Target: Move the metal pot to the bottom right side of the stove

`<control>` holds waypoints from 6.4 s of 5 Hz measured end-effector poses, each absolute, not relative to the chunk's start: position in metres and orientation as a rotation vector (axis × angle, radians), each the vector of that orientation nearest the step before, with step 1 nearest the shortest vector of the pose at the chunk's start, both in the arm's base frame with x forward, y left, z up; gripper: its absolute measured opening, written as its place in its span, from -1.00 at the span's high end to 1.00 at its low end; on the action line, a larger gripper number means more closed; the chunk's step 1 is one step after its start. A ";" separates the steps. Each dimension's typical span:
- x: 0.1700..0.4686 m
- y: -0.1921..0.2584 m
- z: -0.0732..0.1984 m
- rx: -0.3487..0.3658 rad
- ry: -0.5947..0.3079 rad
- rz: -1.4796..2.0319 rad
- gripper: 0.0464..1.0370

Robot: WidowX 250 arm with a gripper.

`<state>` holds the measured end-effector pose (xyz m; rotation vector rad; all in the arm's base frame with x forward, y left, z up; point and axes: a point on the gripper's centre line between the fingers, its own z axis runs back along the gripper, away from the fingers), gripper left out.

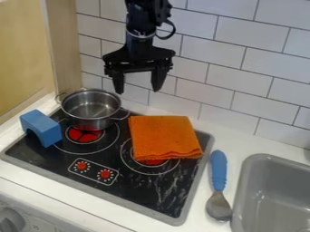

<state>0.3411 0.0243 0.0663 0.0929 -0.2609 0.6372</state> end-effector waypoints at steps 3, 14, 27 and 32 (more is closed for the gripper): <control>0.345 0.048 0.043 0.139 -0.239 0.670 -0.92; 0.345 0.064 0.034 0.182 -0.221 0.729 0.44; 0.234 -0.075 0.042 0.189 -0.337 0.249 0.45; 0.232 -0.078 0.019 0.218 -0.335 0.246 -0.85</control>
